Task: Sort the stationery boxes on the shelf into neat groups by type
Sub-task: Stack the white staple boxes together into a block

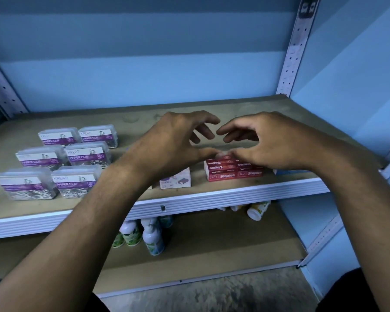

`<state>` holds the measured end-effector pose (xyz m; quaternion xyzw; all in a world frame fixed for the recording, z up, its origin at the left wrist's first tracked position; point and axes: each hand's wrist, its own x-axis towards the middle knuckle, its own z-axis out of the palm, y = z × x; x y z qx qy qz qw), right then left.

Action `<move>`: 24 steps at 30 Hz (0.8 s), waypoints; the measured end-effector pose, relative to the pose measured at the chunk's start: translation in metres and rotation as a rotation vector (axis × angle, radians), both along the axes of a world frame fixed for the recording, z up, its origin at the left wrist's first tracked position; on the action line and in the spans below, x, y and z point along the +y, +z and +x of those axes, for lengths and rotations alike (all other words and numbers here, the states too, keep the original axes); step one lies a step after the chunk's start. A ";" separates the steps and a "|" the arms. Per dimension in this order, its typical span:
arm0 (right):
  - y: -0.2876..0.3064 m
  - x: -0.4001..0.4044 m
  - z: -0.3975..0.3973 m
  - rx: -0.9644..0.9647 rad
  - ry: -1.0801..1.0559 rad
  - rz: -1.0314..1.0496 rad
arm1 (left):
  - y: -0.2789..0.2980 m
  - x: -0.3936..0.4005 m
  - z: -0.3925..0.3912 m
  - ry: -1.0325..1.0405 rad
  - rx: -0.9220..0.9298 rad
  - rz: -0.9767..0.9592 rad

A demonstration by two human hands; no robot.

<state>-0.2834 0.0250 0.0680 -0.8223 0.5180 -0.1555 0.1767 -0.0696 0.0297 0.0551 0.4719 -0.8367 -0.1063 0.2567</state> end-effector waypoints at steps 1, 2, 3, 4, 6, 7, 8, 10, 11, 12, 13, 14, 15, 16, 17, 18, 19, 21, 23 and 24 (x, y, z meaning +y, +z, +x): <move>-0.001 -0.001 0.003 -0.024 0.007 -0.018 | 0.001 0.001 0.006 0.016 -0.014 -0.029; -0.002 -0.003 0.008 -0.042 0.017 -0.039 | 0.002 0.002 0.014 0.037 -0.030 -0.049; -0.003 -0.005 0.014 -0.053 0.025 -0.057 | 0.003 0.003 0.021 0.059 -0.042 -0.058; -0.004 -0.008 0.020 -0.063 0.035 -0.069 | 0.003 0.003 0.029 0.084 -0.051 -0.055; -0.005 -0.011 0.030 -0.077 0.054 -0.077 | 0.002 0.005 0.045 0.123 -0.068 -0.045; -0.005 -0.013 0.036 -0.079 0.067 -0.078 | 0.001 0.006 0.053 0.140 -0.080 -0.044; -0.006 -0.013 0.041 -0.076 0.078 -0.079 | 0.001 0.007 0.060 0.153 -0.093 -0.041; -0.007 -0.015 0.052 -0.070 0.096 -0.084 | -0.001 0.010 0.074 0.176 -0.111 -0.030; -0.008 -0.016 0.057 -0.067 0.100 -0.085 | -0.002 0.011 0.079 0.184 -0.112 -0.025; -0.009 -0.017 0.062 -0.067 0.105 -0.083 | -0.003 0.012 0.084 0.194 -0.109 -0.018; -0.010 -0.018 0.067 -0.067 0.111 -0.079 | -0.005 0.013 0.089 0.202 -0.104 -0.010; -0.011 -0.019 0.071 -0.067 0.119 -0.072 | -0.006 0.014 0.093 0.212 -0.102 0.001; -0.012 -0.019 0.076 -0.064 0.129 -0.066 | -0.008 0.015 0.097 0.220 -0.102 0.012; -0.012 -0.020 0.079 -0.061 0.138 -0.063 | -0.009 0.015 0.100 0.226 -0.106 0.023; -0.013 -0.021 0.083 -0.057 0.149 -0.060 | -0.010 0.015 0.103 0.231 -0.111 0.031; -0.014 -0.021 0.086 -0.053 0.156 -0.057 | -0.011 0.015 0.105 0.235 -0.119 0.040; -0.015 -0.022 0.089 -0.046 0.163 -0.052 | -0.012 0.015 0.108 0.241 -0.127 0.051; -0.016 -0.024 0.095 -0.029 0.171 -0.039 | -0.014 0.013 0.111 0.247 -0.147 0.066; -0.018 -0.025 0.100 -0.021 0.176 -0.027 | -0.015 0.012 0.112 0.238 -0.176 0.073; -0.019 -0.025 0.102 -0.019 0.177 -0.022 | -0.016 0.012 0.113 0.230 -0.187 0.074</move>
